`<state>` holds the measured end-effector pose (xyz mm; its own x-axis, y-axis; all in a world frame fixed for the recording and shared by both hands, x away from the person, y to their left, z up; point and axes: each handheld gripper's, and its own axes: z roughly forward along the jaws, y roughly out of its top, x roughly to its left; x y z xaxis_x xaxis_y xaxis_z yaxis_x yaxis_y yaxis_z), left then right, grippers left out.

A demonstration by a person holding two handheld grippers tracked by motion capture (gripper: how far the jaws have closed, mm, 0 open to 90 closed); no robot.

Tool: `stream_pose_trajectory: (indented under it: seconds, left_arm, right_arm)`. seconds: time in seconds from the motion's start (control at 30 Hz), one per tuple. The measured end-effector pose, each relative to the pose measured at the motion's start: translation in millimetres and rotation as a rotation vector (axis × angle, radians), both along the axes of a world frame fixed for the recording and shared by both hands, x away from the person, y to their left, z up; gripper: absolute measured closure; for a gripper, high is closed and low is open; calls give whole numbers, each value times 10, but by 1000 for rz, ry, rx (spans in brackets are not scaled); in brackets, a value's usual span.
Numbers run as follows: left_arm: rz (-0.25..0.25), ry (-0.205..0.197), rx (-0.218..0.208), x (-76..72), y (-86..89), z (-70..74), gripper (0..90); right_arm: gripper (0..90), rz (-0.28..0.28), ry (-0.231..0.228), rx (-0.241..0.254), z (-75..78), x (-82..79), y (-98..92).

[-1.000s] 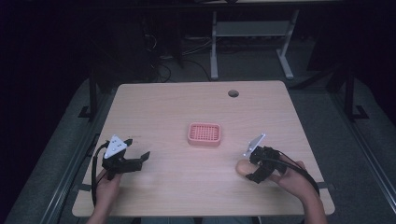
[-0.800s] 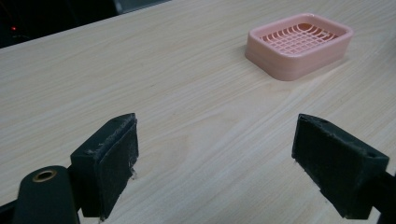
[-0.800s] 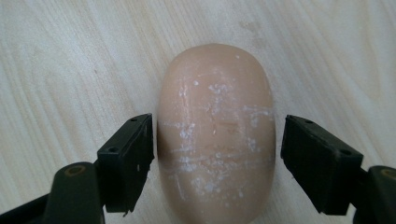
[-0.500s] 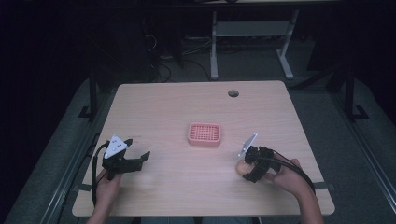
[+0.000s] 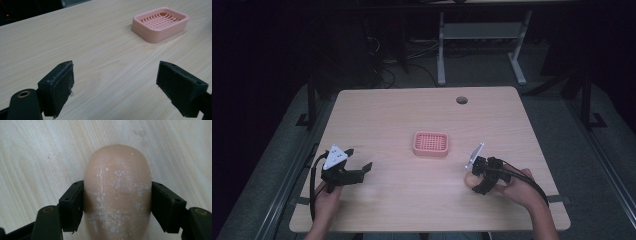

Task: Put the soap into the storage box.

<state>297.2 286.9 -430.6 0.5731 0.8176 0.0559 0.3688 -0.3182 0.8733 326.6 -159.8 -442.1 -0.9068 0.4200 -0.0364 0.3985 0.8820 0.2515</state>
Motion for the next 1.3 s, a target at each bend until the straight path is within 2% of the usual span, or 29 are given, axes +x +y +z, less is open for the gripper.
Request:
stream_pose_trajectory:
  seconds: [0.2, 0.3, 0.43, 0.67, 1.03, 1.3]
  left_arm:
    - [0, 1, 0, 0, -1, 0, 143]
    - [0, -1, -1, 0, 1, 0, 143]
    - [-2, 2, 4, -4, -2, 2, 143]
    - [-1, 2, 1, -1, 0, 2, 143]
    - [-2, 2, 1, -6, -4, 6, 143]
    - [-5, 4, 3, -6, -6, 6, 143]
  right_arm:
    - [315, 29, -2, -17, 13, -1, 34]
    - [315, 21, -2, 21, 65, 5, 26]
    - [315, 26, -22, 29, 148, 11, 43]
    - [315, 49, -26, 47, 238, 40, 99]
    - [315, 91, -33, 41, 364, 191, 253]
    - [316, 102, -22, 46, 393, 280, 319]
